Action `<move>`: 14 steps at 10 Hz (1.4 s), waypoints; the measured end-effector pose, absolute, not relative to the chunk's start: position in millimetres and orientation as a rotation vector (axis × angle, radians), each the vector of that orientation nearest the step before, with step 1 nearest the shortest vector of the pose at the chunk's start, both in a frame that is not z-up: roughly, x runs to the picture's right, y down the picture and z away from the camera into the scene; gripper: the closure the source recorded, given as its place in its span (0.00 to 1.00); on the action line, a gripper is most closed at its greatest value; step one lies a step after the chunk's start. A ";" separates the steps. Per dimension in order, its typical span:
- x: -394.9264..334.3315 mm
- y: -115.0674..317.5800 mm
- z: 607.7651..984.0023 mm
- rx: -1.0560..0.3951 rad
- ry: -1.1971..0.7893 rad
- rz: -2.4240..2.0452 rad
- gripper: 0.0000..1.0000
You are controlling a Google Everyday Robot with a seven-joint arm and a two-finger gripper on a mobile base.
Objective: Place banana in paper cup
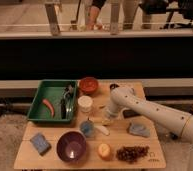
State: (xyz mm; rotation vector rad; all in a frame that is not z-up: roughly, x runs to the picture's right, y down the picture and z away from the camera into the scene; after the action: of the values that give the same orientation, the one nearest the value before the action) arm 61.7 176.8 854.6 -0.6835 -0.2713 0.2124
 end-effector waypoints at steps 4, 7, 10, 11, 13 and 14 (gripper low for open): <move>68.0 172.8 848.4 -0.642 -0.275 0.214 1.00; 98.9 141.2 812.6 -0.655 -0.237 0.165 1.00; 132.6 112.0 773.5 -0.649 -0.216 0.145 1.00; 141.1 107.7 763.9 -0.642 -0.212 0.142 1.00; 140.5 103.6 752.8 -0.636 -0.212 0.124 1.00; 136.8 102.2 749.1 -0.635 -0.212 0.110 1.00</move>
State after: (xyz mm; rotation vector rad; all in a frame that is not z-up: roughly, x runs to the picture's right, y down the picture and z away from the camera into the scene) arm 136.8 102.2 749.1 -0.6354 -0.2120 0.1096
